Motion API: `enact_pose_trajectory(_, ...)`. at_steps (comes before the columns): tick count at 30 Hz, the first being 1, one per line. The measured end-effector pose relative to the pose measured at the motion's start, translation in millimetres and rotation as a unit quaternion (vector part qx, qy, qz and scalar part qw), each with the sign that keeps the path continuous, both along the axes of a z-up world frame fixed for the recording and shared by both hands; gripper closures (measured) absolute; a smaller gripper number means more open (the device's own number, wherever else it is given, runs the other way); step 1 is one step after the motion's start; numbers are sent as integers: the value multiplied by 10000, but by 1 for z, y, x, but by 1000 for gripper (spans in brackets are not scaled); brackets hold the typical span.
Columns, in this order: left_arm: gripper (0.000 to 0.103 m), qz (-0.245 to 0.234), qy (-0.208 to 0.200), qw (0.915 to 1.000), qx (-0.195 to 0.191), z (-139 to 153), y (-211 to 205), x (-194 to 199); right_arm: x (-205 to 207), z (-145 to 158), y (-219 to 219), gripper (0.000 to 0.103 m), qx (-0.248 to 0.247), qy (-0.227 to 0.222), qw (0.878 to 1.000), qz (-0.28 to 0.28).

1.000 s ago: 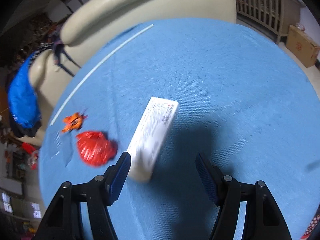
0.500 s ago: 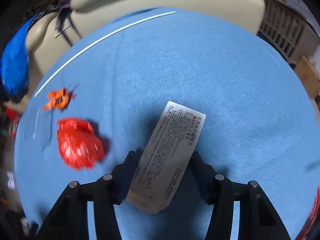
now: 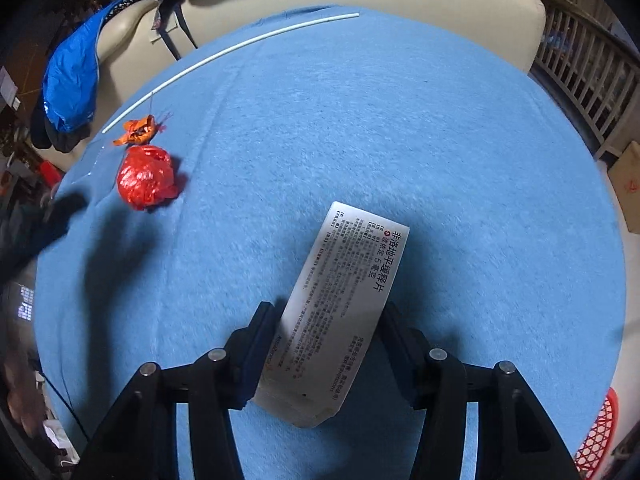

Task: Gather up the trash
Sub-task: 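Grasp the red plastic bag with the left tool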

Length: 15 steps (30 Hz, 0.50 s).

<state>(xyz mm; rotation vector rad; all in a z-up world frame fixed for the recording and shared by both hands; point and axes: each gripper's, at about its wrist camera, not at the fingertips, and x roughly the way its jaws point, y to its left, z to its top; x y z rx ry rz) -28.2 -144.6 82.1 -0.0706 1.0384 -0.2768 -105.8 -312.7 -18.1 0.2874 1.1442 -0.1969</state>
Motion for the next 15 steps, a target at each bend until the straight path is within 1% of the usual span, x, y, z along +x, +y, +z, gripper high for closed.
enact_pose_trajectory(3,29,61,93,9999,91,-7,-23,15,-13,0,-3,46,48,-80,10000,-14)
enact_pose_trajectory(8,29,26,190,9985,513,-28,-45,32,-17,0,-4,46,158,-195,9997,-47)
enact_pose_trajectory(9,31,-4,163,9984,537,-32,-45,33,-18,0,-5,46,176,-210,9996,-52)
enact_pose_trajectory(10,49,-33,138,9983,573,-34,-44,32,-19,0,-5,46,171,-227,9996,-42)
enact_pose_trajectory(11,54,-97,169,9980,601,-38,-41,32,-20,0,-5,46,142,-234,9996,-18)
enact_pose_trajectory(15,57,-271,93,9984,479,-34,-20,22,-23,1,-3,46,65,-233,9997,-21)
